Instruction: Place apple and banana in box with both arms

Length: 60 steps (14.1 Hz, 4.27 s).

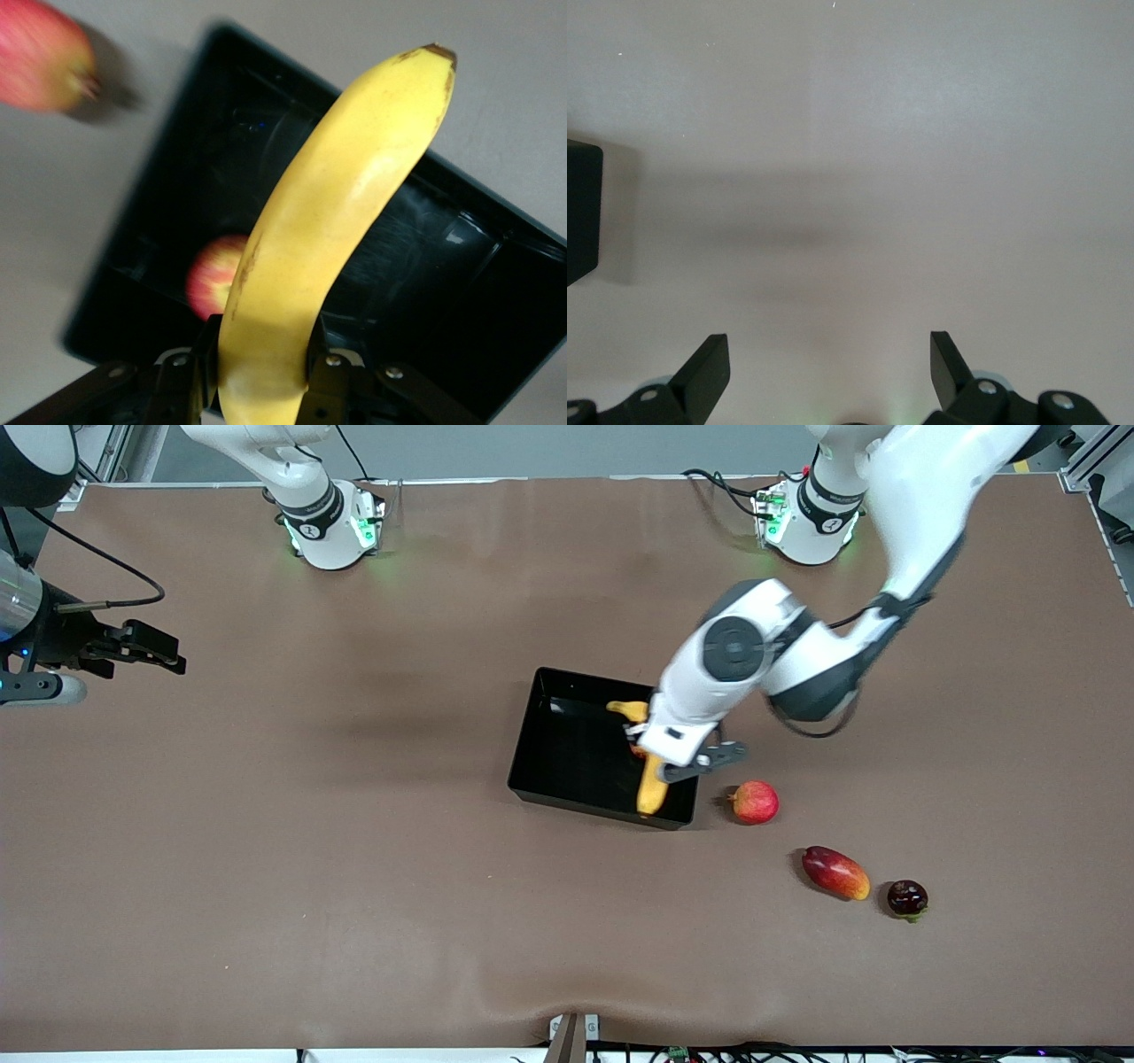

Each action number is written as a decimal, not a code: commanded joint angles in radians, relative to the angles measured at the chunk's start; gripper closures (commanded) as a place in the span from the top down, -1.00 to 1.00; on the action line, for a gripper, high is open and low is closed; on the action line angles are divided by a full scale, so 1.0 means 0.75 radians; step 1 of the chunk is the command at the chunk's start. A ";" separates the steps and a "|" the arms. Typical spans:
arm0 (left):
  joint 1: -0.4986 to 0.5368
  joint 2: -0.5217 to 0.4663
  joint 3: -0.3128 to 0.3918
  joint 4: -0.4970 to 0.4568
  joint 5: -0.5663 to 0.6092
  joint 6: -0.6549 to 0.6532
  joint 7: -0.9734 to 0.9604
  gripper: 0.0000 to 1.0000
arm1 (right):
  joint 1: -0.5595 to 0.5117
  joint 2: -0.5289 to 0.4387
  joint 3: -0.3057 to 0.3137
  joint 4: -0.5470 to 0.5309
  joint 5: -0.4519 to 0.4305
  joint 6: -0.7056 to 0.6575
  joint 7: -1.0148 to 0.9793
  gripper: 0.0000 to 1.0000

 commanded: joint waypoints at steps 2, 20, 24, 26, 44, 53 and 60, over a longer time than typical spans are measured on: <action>-0.392 0.074 0.301 0.137 -0.006 -0.035 -0.117 -1.00 | 0.032 -0.017 0.002 -0.006 -0.025 -0.010 0.014 1.00; -0.540 0.276 0.400 0.184 0.156 0.231 -0.064 1.00 | -0.043 -0.017 -0.011 0.086 -0.017 -0.130 0.033 1.00; -0.458 0.166 0.396 0.233 0.164 0.162 -0.021 1.00 | -0.054 -0.023 -0.013 0.103 -0.023 -0.168 0.016 1.00; -0.399 0.042 0.388 0.235 0.146 0.048 0.054 1.00 | -0.050 -0.017 -0.006 0.135 -0.023 -0.178 0.026 1.00; 0.211 -0.615 0.390 0.227 -0.224 -0.556 0.946 1.00 | -0.090 -0.015 -0.008 0.195 -0.019 -0.198 0.018 1.00; 0.234 -0.834 0.569 0.116 -0.367 -0.669 1.288 1.00 | -0.090 -0.015 -0.008 0.199 -0.027 -0.188 0.016 1.00; 0.058 -1.088 0.835 -0.123 -0.447 -0.681 1.417 1.00 | -0.090 -0.013 -0.008 0.211 -0.025 -0.188 0.016 1.00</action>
